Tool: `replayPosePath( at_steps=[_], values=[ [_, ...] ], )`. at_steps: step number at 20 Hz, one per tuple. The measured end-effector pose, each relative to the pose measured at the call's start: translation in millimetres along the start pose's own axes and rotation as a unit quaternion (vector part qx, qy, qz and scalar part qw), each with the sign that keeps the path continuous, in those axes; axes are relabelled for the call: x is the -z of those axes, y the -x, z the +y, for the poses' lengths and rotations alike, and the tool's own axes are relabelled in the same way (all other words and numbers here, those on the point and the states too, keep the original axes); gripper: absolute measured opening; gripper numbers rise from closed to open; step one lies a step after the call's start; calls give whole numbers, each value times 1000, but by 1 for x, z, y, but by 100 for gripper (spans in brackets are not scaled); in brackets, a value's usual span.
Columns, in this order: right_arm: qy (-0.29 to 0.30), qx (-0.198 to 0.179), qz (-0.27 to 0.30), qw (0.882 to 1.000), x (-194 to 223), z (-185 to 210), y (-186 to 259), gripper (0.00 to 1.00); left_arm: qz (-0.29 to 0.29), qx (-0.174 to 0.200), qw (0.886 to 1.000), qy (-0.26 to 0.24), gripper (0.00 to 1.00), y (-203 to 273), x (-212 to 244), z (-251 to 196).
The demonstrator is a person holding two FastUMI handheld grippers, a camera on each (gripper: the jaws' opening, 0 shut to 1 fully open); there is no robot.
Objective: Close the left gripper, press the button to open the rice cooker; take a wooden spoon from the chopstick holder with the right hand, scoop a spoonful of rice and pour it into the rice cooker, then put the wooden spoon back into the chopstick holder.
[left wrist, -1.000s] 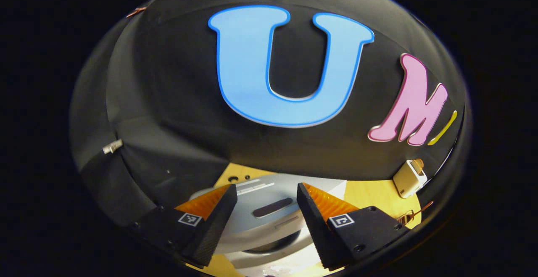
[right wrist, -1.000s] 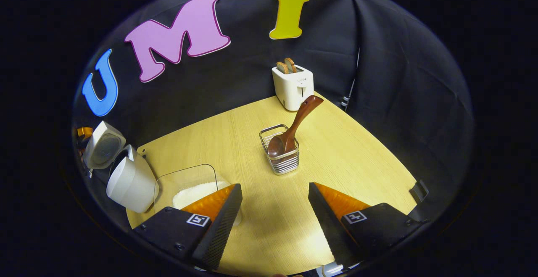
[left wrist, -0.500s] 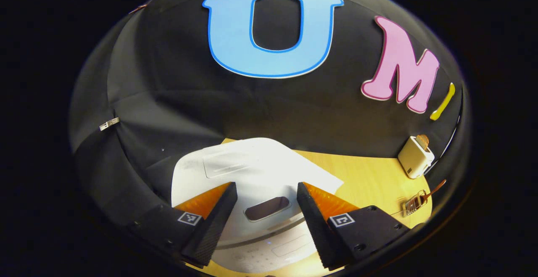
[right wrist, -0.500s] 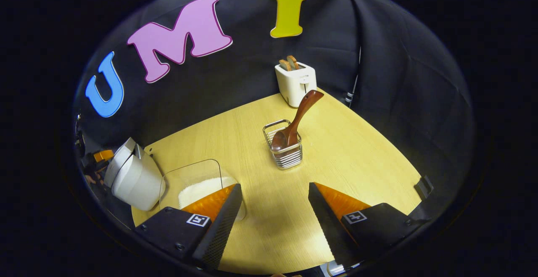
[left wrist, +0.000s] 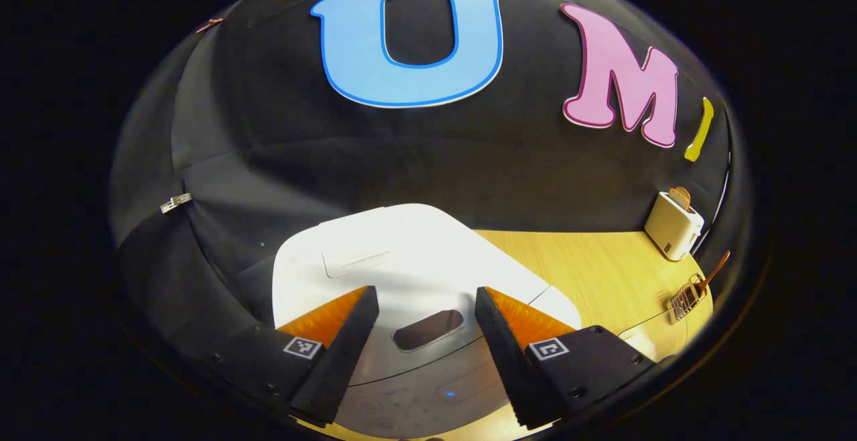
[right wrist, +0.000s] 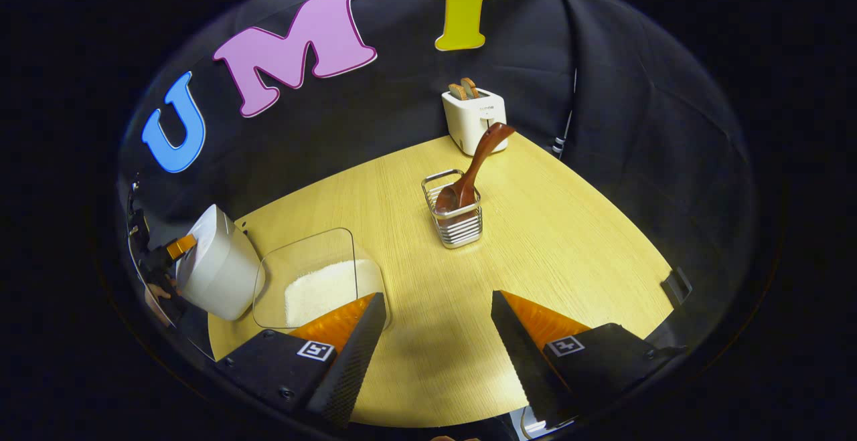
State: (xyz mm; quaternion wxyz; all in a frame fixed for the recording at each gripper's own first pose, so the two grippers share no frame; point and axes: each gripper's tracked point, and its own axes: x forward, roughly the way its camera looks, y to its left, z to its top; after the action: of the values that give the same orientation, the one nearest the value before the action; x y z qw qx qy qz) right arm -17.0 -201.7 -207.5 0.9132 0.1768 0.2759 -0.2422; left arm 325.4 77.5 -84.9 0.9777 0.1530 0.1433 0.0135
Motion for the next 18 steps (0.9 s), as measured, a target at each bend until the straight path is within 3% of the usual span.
replayPosePath(
  at_steps=[5,8,10,14,18],
  values=[
    [-16,-2,-11,1000,-2,1,2,99,9,16,1000,-8,98,5,-12,0],
    [1,-8,-32,999,-14,10,5,99,-35,-9,999,-33,96,27,-37,4],
    [9,-16,-59,998,-30,18,7,99,-75,-6,995,-66,96,48,-65,-9],
    [51,-56,-108,991,-68,52,11,99,-148,27,986,-71,95,109,-120,-58],
    [87,-116,-160,976,-109,90,30,99,-173,59,982,-43,97,180,-140,-106]
  ],
)
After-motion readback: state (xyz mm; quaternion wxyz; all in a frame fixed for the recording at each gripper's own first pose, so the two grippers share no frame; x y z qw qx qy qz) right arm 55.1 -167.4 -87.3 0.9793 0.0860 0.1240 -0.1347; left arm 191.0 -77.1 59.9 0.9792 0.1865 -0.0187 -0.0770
